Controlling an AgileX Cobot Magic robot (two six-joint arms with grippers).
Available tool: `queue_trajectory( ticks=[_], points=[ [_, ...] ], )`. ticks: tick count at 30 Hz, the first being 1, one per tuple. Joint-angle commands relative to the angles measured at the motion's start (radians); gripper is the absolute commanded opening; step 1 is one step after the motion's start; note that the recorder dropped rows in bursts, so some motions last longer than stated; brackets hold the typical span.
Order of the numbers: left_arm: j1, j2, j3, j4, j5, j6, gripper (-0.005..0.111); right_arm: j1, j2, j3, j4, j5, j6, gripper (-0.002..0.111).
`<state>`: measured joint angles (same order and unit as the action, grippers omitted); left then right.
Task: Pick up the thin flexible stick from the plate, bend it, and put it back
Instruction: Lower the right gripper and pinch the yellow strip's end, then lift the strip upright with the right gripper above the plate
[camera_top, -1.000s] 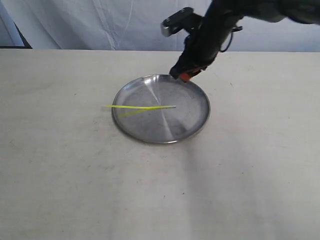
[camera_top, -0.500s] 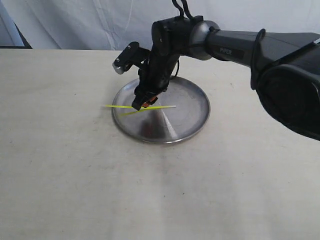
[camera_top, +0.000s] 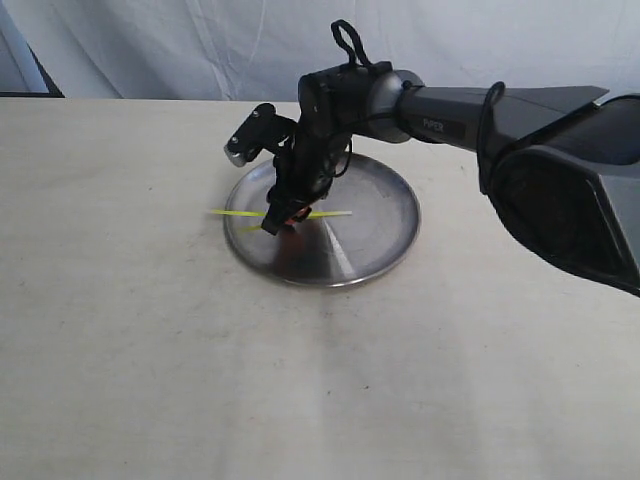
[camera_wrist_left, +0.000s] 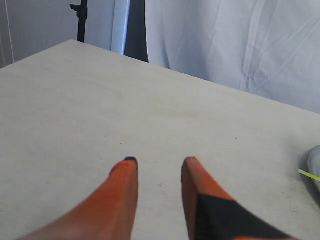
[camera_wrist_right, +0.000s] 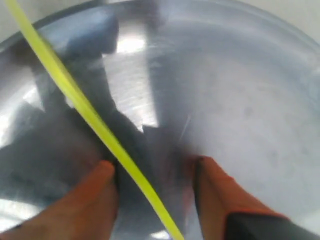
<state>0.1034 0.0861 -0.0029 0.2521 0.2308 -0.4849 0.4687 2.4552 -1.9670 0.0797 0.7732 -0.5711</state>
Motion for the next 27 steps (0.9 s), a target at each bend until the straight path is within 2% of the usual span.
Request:
queue_trajectory(
  ticks=[1, 5, 19, 27],
  points=[
    [0.003, -0.005, 0.003, 0.002, 0.001, -0.001, 0.031, -0.001, 0.027, -0.004, -0.022, 0.005, -0.003, 0.027],
    [0.003, -0.005, 0.003, 0.002, 0.001, -0.001, 0.031, -0.001, 0.032, -0.004, -0.014, 0.032, 0.004, -0.001],
    [0.003, -0.005, 0.003, 0.002, 0.001, -0.001, 0.031, -0.003, -0.139, -0.004, 0.014, 0.057, 0.006, -0.001],
    [0.003, -0.005, 0.003, 0.002, 0.001, -0.001, 0.031, -0.03, -0.112, -0.004, -0.019, 0.243, 0.125, -0.001]
  ],
)
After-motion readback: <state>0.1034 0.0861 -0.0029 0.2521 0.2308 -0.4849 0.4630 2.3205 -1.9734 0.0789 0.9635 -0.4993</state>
